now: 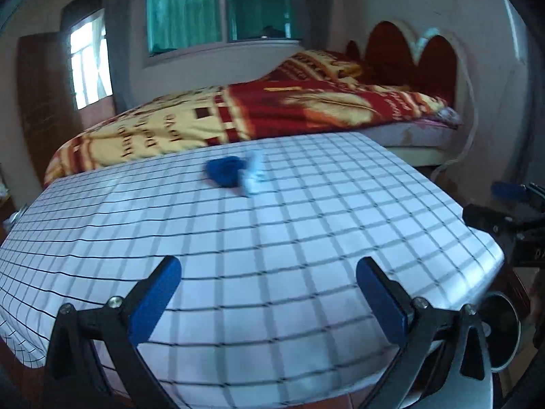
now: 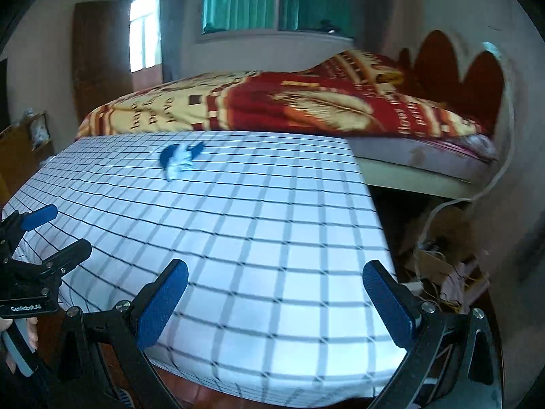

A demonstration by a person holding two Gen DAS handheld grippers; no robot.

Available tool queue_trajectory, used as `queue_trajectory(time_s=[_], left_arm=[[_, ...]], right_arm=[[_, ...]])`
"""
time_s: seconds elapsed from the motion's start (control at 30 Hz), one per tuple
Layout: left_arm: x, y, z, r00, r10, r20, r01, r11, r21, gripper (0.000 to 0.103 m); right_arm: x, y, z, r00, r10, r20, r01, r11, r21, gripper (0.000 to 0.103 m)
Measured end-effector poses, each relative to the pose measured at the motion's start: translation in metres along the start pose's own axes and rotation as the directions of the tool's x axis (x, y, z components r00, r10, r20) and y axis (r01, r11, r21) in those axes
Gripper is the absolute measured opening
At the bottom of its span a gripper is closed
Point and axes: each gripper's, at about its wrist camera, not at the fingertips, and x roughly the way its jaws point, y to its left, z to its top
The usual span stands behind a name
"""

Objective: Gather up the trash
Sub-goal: 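Move both open tools back from the bin to the table, then grasp the blue cloth with the left tool while the right tool grasps the white mask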

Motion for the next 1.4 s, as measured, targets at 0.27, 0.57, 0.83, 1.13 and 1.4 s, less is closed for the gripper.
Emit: queue_trajectory(time_s=[0.27, 0.57, 0.83, 1.13, 1.4], left_arm=[[0.036, 0.055, 0.013, 0.998, 0.045, -0.048, -0.046, 0.998, -0.035, 0.094], [0.074, 0.1, 0.024, 0.99, 0.118, -0.078, -0.123, 0.991, -0.061, 0.089], [0.098, 0.12, 0.033, 0.988, 0.125, -0.095, -0.132, 0.989, -0.067, 0.089], [0.139, 0.122, 0.043, 0.985, 0.084, -0.149, -0.096, 0.993, -0.071, 0.089], [0.179, 0.079, 0.068, 0.988, 0.004, -0.154, -0.013, 0.998, -0.06, 0.089]], right_arm=[[0.069, 0.074, 0.05, 0.996, 0.087, -0.036, -0.089, 0.993, -0.083, 0.103], [0.153, 0.124, 0.086, 0.982, 0.15, -0.113, -0.162, 0.981, -0.108, 0.076], [0.23, 0.151, 0.101, 0.965, 0.164, -0.206, -0.185, 0.979, -0.087, 0.064], [0.27, 0.15, 0.115, 0.956, 0.177, -0.235, -0.2, 0.977, -0.08, 0.029], [0.268, 0.092, 0.12, 0.976, 0.099, -0.196, -0.116, 0.99, -0.077, 0.028]])
